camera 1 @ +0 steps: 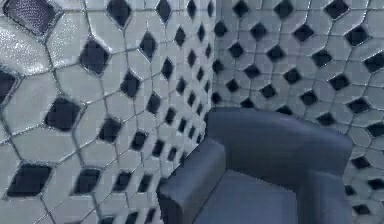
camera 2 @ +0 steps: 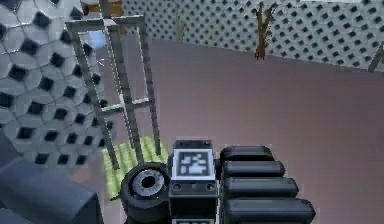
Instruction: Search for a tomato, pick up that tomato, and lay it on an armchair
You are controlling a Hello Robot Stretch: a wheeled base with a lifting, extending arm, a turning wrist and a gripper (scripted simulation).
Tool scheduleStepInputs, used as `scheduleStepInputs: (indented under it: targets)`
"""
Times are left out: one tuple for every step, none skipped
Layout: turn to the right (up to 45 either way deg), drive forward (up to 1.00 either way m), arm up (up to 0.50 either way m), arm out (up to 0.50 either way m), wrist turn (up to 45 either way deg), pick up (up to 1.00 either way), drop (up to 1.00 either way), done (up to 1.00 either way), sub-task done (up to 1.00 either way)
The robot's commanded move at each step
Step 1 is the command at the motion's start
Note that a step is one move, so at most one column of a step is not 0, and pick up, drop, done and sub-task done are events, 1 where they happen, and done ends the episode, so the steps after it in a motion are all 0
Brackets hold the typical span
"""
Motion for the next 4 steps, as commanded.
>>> scheduleStepInputs:
  targets:
    - [-33.0, 0.0, 0.0, 0.0, 0.0, 0.0, 0.0, 0.0, 0.0]
    - [27.0, 0.0, 0.0, 0.0, 0.0, 0.0, 0.0, 0.0, 0.0]
    - [-21.0, 0.0, 0.0, 0.0, 0.0, 0.0, 0.0, 0.0, 0.0]
    - [15.0, 0.0, 0.0, 0.0, 0.0, 0.0, 0.0, 0.0, 0.0]
